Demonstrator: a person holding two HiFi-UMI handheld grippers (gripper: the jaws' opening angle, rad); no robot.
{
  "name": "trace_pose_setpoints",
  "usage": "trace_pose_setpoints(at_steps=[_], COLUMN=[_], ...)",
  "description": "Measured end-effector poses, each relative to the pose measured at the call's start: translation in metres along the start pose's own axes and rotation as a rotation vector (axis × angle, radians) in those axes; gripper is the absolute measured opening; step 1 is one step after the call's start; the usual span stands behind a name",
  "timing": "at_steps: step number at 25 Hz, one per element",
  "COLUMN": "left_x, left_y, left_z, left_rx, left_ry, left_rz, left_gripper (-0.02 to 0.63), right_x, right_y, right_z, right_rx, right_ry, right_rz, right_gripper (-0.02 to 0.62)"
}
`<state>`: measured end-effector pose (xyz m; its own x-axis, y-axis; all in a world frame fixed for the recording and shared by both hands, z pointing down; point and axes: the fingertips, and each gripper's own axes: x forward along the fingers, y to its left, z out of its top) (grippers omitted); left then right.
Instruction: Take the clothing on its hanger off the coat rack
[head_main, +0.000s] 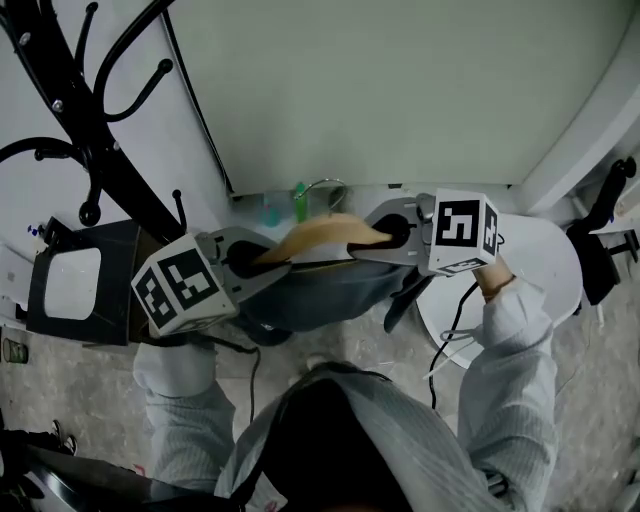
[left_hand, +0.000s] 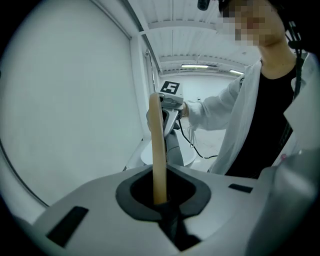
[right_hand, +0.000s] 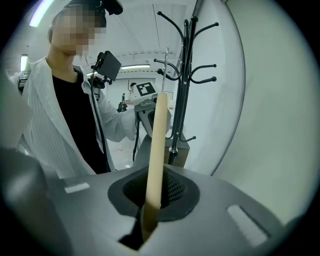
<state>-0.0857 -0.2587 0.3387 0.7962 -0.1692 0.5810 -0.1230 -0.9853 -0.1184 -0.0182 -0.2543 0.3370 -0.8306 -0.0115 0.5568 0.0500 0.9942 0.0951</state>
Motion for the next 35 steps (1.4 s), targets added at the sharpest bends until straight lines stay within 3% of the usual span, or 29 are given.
trace_pose_setpoints(at_steps=[10, 35], left_x=[0.043, 0.044], left_y=[0.004, 0.000], left_z=[0.002, 0.000], left_rx=[0.010, -0.009], left_ry=[0.016, 0.021], left_rz=[-0.070, -0.085], left_gripper=[0.025, 0.026], right_x=[-0.015, -0.015], right_y=[-0.004, 0.000], right_z=[-0.041, -0.042], right_rx=[0.042, 0.039], right_ry=[-0.002, 0.011], right_rz=[-0.064, -0.024], right_gripper=[0.003, 0.003])
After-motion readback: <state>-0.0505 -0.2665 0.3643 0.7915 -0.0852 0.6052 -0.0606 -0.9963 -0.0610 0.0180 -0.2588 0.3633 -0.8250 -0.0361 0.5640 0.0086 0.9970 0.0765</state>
